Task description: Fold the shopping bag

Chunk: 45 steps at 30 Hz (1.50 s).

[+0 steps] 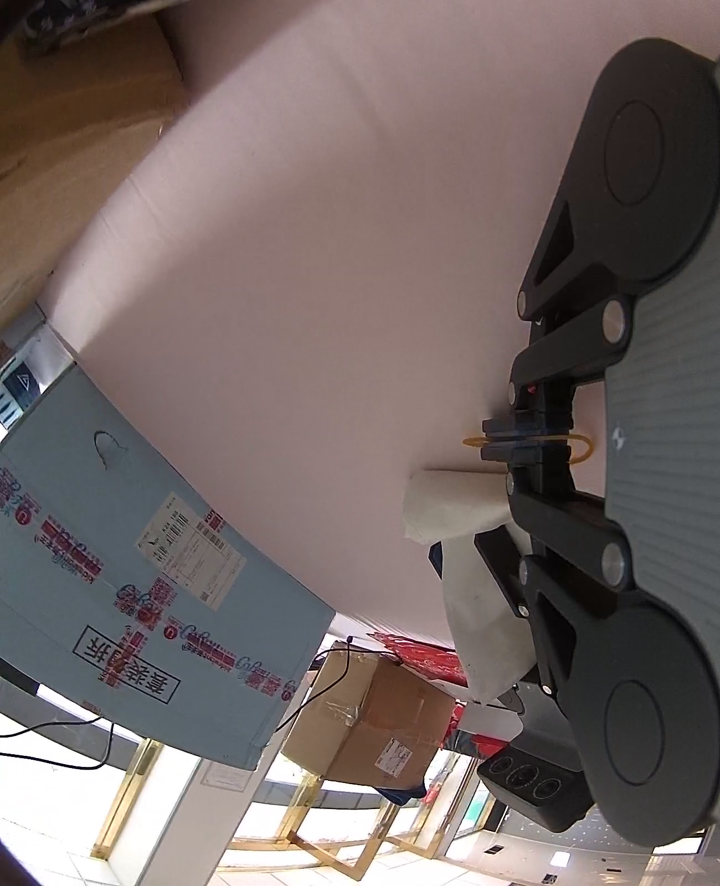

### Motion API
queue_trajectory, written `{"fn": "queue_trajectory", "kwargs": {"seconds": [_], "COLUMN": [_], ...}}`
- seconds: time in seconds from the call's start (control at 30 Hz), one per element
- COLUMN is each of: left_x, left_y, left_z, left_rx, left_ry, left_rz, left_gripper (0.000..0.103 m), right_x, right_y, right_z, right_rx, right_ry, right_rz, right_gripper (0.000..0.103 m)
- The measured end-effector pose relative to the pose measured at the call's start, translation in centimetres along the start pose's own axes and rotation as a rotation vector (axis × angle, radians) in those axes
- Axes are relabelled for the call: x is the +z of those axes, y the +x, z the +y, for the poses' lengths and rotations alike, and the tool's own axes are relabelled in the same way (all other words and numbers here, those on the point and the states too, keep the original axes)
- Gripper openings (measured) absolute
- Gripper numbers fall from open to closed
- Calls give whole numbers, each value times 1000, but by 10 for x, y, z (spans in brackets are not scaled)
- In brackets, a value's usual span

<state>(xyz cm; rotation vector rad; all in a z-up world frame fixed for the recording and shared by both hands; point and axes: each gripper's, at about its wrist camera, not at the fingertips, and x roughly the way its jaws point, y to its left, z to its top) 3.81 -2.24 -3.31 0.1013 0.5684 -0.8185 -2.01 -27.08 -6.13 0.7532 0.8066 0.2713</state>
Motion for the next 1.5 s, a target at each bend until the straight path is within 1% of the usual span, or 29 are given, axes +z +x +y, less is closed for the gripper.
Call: {"fn": "queue_trajectory", "kwargs": {"seconds": [0.1,0.23,0.4,0.6,0.77,1.1,1.17,1.27,1.4,1.47,1.5], "left_x": [1,2,3,3,1,-3,-3,-3,-4,-4,-4], "left_y": [-2,-5,2,7,10,11,11,11,11,11,10], "left_z": [-1,-7,-23,-35,-43,-45,-47,-48,-47,-45,-44], "left_rx": [7,-8,23,27,44,52,54,53,46,38,35], "left_ry": [-3,2,79,122,161,171,175,177,166,154,150], "left_rz": [-17,-39,-15,-1,4,3,3,2,2,3,4], "left_gripper": [54,53,53,48,48,48,48,48,48,48,48], "right_x": [5,5,0,8,14,30,33,40,45,46,46], "right_y": [1,-5,-8,-6,2,19,25,34,51,46,36], "right_z": [5,0,-7,1,13,36,35,35,31,29,30], "right_rx": [32,55,40,29,11,-38,-47,-36,-41,-33,-23], "right_ry": [6,44,74,68,35,-58,-60,-60,-33,-29,-36], "right_rz": [-19,-46,-35,-37,-25,3,9,12,44,29,-2], "right_gripper": [1,1,1,1,1,2,1,1,1,2,6]}}
